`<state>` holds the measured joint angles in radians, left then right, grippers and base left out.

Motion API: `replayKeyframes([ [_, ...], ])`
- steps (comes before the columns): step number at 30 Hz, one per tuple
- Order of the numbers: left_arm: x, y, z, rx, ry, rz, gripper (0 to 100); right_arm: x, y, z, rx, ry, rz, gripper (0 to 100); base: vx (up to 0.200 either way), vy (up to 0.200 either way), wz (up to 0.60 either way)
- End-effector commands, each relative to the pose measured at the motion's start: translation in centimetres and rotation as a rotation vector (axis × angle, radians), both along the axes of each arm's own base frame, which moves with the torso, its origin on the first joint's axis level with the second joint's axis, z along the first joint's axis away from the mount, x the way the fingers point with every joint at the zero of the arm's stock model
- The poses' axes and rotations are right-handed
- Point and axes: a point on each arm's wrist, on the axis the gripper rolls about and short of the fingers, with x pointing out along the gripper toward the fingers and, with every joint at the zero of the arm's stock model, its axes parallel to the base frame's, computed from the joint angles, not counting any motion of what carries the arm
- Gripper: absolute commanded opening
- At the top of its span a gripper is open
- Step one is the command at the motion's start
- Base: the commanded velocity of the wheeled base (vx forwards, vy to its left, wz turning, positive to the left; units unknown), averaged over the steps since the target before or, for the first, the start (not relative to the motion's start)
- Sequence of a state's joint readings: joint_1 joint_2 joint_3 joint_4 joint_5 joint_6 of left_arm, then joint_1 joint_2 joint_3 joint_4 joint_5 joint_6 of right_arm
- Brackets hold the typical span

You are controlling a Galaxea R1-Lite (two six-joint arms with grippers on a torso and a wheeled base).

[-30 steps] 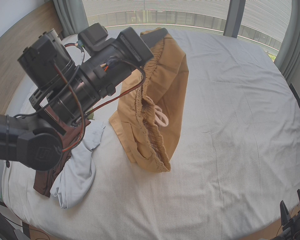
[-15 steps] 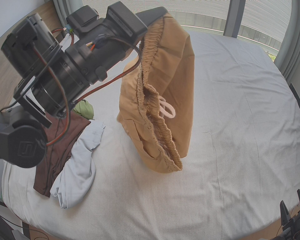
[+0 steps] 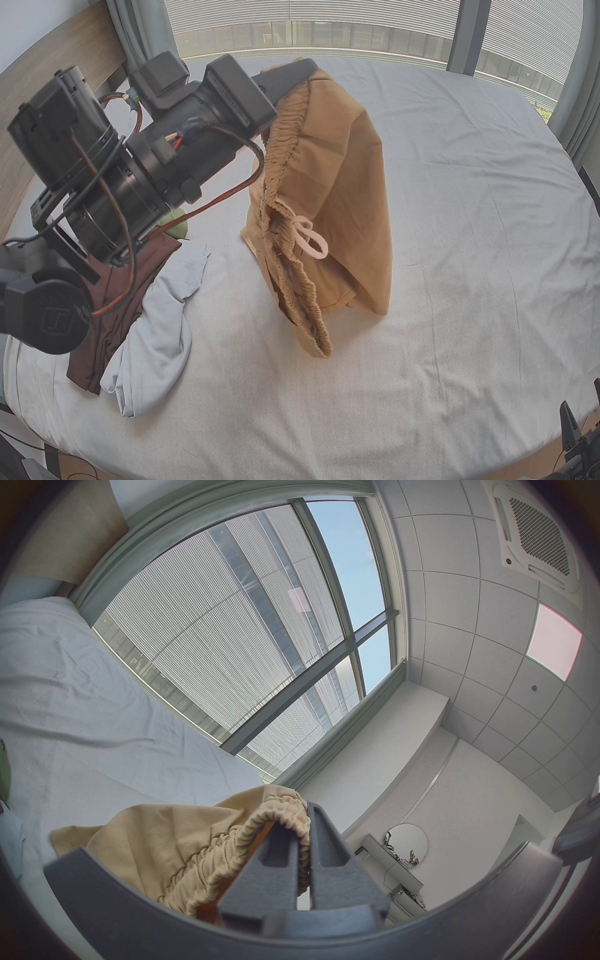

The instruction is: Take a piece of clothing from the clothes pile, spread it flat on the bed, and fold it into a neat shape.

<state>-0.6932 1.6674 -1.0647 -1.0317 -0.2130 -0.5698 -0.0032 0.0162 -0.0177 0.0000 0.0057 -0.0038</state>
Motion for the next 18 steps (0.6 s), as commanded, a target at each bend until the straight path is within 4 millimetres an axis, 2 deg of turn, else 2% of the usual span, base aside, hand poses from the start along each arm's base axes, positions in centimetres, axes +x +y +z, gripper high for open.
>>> replayKeyframes([
  [1,-0.2,0.2,-0.5,0.012,0.008,0.008,0,0.0,0.0,-0.5,-0.001,0.001,0.001,100,0.0,0.0,0.0],
  [6,-1.2,1.2,-0.2,-0.014,-0.032,0.009,0,0.0,0.0,-0.5,-0.001,0.003,0.001,100,0.0,0.0,0.0],
  [11,-2.0,1.9,-1.3,0.009,-0.03,0.016,0,0.0,0.0,-0.5,-0.001,0.003,0.001,100,0.0,0.0,0.0],
  [15,-2.1,2.2,-2.1,-0.014,-0.054,0.018,0,0.0,0.0,-0.5,-0.001,0.003,0.002,100,0.0,0.0,0.0],
  [18,-1.4,2.6,-2.3,-0.017,-0.068,0.033,0,0.0,0.0,-0.5,-0.001,0.001,0.004,100,0.0,0.0,0.0],
])
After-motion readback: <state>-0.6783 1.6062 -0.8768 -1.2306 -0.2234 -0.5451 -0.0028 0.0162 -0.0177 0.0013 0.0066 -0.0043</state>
